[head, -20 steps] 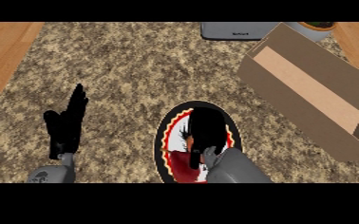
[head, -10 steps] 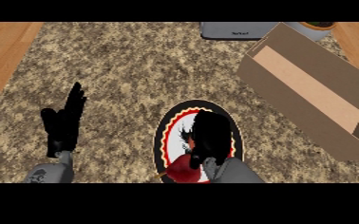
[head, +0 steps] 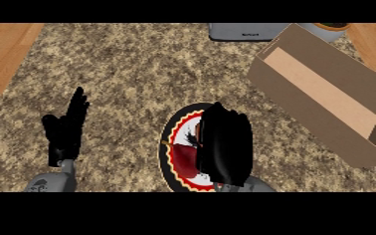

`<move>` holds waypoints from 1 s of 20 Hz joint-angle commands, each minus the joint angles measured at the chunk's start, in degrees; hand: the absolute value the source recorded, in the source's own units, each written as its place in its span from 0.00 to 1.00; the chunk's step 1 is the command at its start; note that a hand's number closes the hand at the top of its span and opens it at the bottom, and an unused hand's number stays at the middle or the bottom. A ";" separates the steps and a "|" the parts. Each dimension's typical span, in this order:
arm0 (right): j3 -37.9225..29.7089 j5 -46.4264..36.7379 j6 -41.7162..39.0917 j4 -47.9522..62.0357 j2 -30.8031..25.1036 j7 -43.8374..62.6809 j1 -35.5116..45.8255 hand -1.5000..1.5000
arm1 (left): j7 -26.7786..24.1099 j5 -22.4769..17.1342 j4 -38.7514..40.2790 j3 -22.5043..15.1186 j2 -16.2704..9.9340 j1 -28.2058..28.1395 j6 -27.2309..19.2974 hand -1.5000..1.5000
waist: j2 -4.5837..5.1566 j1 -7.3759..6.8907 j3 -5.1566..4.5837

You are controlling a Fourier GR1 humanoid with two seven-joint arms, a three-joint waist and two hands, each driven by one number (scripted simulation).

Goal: Pick the sweet potato from the plate and place it in the cardboard box

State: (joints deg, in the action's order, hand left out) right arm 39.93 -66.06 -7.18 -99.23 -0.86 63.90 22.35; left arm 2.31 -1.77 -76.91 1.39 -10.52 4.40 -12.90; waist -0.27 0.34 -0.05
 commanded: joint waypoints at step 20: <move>-34.86 -1.30 -20.19 -18.96 -8.41 -9.05 8.64 1.00 | -0.04 0.62 1.22 0.43 0.63 0.17 1.14 0.50 | 0.24 -0.35 0.05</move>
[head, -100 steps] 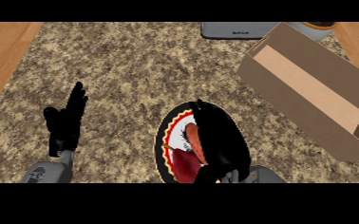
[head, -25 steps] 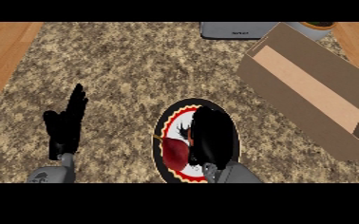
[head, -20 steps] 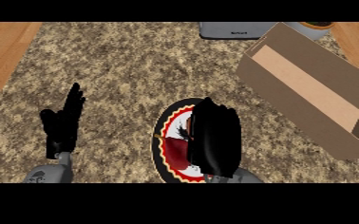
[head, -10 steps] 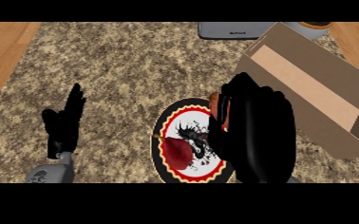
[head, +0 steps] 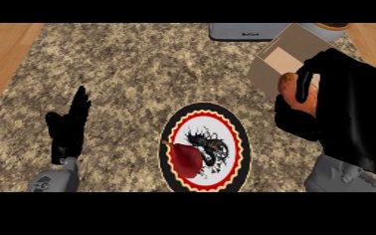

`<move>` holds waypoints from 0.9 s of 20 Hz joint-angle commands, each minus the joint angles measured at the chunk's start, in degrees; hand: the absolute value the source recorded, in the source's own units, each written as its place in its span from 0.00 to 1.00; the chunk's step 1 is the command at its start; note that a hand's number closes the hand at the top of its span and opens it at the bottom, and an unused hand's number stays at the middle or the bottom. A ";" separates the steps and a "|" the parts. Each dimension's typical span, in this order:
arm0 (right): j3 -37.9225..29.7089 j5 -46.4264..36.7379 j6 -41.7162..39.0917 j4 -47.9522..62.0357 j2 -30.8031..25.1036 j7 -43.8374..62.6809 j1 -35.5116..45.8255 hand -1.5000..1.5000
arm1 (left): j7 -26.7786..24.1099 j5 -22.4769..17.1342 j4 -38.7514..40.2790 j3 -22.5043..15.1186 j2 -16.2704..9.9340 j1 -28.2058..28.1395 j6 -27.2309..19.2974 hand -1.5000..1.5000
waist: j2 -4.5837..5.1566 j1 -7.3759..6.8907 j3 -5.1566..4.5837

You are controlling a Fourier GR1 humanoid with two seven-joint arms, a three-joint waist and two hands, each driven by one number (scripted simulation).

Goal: Pick the sweet potato from the plate and place it in the cardboard box

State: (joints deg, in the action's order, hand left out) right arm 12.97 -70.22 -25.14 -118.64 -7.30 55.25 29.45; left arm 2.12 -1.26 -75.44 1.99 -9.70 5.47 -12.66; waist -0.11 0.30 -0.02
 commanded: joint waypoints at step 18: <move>-28.11 9.91 29.21 49.48 -11.96 -29.93 4.11 1.00 | -1.40 1.09 1.65 0.00 1.64 -0.06 1.22 0.50 | 0.37 -1.07 0.05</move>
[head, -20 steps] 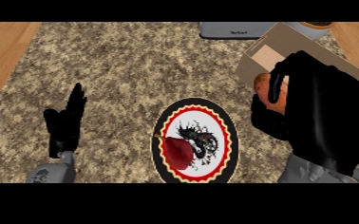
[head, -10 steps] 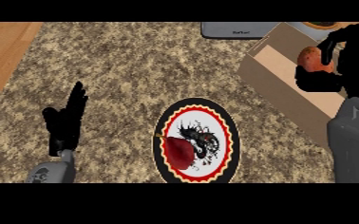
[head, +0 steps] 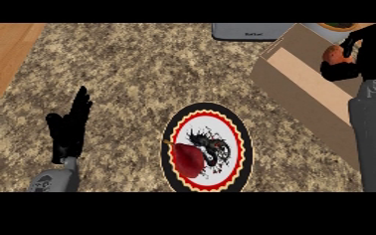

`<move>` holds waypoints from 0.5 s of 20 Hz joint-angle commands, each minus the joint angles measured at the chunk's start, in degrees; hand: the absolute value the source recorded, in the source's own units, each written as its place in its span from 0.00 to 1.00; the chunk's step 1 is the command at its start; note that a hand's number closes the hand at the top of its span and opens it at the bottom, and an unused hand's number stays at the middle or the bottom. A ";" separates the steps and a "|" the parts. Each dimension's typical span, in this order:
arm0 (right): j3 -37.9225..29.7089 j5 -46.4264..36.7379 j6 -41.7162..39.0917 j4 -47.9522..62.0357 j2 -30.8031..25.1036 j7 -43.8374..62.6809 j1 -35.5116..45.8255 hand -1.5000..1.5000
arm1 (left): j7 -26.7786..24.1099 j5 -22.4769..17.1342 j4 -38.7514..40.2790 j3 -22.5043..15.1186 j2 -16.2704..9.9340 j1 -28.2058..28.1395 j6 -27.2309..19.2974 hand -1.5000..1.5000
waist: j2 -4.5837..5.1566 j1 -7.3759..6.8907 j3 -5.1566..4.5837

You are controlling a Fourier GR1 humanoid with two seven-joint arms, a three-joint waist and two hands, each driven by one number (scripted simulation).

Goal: Pick the sweet potato from the plate and place it in the cardboard box

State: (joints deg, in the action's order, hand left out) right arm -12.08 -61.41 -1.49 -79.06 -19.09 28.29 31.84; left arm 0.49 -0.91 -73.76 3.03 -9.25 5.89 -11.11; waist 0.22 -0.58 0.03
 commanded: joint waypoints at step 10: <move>-12.25 17.69 12.02 19.92 1.82 -20.44 2.73 0.00 | 1.65 0.79 -3.54 -0.62 0.46 -1.10 -0.20 0.50 | -0.12 -0.01 0.07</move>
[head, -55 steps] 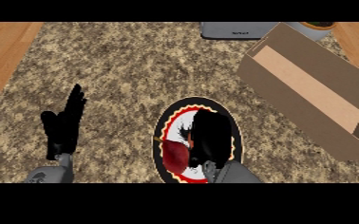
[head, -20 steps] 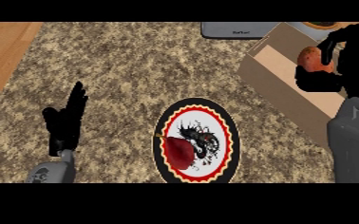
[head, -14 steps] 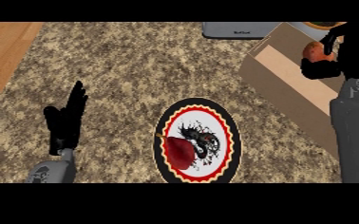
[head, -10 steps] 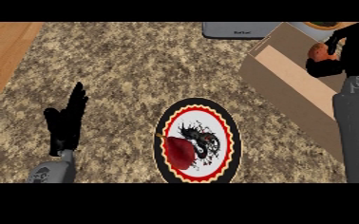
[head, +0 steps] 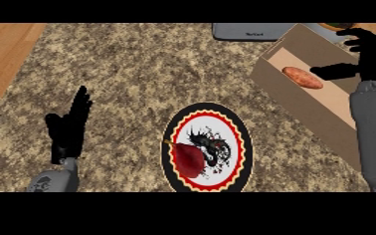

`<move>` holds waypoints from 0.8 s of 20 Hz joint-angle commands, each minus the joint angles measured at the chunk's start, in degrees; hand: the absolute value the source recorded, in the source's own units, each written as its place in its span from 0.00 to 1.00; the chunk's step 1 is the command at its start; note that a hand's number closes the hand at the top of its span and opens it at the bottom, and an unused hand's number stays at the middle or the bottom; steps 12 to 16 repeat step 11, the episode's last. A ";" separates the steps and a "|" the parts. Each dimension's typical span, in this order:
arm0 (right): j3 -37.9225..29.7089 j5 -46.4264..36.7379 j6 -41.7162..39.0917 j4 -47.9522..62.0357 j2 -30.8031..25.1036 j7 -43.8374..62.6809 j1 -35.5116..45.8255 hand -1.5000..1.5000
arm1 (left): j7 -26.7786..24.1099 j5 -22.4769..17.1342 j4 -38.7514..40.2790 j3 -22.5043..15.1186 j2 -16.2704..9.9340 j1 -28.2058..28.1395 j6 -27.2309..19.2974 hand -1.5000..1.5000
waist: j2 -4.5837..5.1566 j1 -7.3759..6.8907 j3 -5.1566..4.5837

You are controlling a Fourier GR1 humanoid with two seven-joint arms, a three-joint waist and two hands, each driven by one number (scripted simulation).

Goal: Pick the sweet potato from the plate and place it in the cardboard box

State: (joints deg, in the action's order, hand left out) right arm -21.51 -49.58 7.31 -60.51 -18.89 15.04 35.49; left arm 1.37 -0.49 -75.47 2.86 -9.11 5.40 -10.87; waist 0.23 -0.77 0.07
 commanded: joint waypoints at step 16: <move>-17.66 30.08 -4.59 -4.45 -1.75 -18.38 -5.19 0.00 | 0.64 -0.24 0.53 1.18 -0.29 1.40 0.12 0.50 | -0.38 1.74 -0.03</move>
